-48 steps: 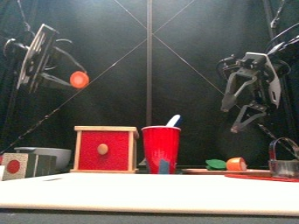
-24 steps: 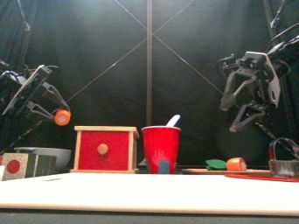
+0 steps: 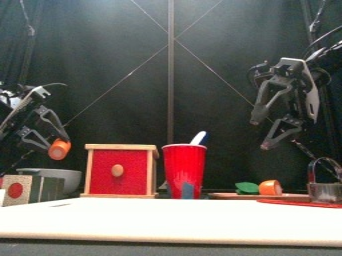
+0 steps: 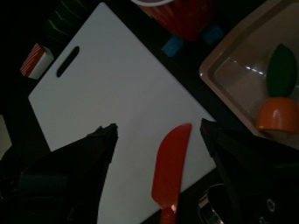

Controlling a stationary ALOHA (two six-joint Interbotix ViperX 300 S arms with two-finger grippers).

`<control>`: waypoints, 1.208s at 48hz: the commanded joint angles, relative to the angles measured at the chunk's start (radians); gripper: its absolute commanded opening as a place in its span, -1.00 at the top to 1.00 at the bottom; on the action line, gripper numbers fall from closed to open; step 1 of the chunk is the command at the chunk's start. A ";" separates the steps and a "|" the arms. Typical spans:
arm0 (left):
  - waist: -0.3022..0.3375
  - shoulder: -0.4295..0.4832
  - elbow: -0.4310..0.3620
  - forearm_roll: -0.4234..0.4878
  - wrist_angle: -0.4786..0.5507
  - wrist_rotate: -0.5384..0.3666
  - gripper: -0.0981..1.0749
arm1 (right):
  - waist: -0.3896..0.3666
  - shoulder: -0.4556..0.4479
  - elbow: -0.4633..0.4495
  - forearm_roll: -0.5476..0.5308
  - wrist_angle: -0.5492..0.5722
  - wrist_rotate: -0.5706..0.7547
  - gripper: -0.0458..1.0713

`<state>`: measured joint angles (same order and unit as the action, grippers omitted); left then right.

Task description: Place carrot bottom into bowl

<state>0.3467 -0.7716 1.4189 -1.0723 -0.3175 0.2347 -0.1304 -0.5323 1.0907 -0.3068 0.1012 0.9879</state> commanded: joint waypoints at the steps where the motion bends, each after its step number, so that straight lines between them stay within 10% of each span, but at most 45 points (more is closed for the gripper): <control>1: 0.000 0.003 -0.014 0.009 0.006 0.003 -0.53 | 0.002 -0.005 -0.008 -0.005 -0.012 -0.003 -0.94; 26: -0.028 -0.008 -0.071 0.181 0.035 0.006 -0.76 | 0.035 -0.006 -0.006 -0.040 -0.064 -0.014 -0.94; 40: -0.328 -0.018 -0.221 0.520 0.034 -0.002 -0.76 | 0.063 -0.021 -0.014 -0.175 -0.184 -0.017 -0.94; 58: -0.586 0.000 -0.241 0.581 -0.066 -0.002 -0.75 | 0.046 -0.021 -0.037 -0.345 -0.437 -0.017 -0.94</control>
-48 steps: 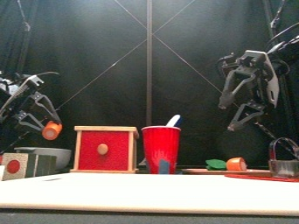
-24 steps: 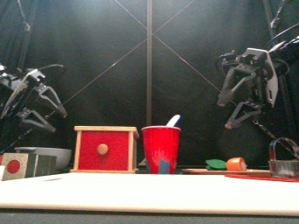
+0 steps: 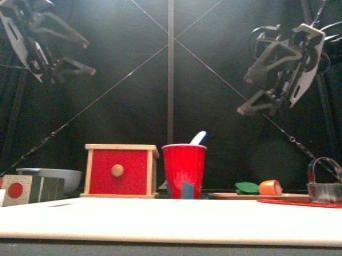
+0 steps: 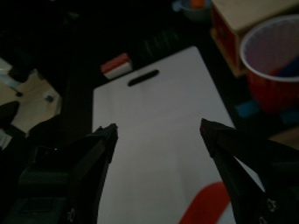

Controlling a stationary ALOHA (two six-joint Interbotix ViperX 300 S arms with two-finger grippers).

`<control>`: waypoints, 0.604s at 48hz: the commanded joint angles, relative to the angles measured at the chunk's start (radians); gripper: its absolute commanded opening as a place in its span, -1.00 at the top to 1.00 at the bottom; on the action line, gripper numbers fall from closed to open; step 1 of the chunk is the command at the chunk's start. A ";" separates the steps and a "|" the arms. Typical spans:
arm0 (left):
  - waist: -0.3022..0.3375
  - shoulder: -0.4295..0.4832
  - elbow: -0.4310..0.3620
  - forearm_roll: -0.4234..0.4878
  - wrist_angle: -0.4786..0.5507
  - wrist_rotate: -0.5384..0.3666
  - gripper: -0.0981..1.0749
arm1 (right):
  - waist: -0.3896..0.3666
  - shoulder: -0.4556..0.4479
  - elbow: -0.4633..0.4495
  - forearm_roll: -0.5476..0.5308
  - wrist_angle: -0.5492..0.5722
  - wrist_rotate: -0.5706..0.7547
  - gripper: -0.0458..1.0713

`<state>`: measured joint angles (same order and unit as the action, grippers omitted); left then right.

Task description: Place carrot bottom into bowl

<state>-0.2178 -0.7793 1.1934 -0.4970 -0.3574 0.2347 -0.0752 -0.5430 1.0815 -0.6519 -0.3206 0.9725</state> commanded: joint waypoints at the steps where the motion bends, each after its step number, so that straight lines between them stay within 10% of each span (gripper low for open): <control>1: -0.025 0.009 -0.015 0.006 -0.029 -0.002 -0.75 | -0.011 -0.011 -0.028 -0.002 -0.015 -0.002 -0.94; 29: -0.015 0.015 0.002 -0.012 -0.044 -0.003 -0.75 | -0.038 0.000 -0.021 0.006 -0.015 0.000 -0.94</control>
<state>-0.2347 -0.7655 1.2103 -0.5047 -0.3927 0.2332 -0.1104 -0.5384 1.0784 -0.6504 -0.3283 0.9725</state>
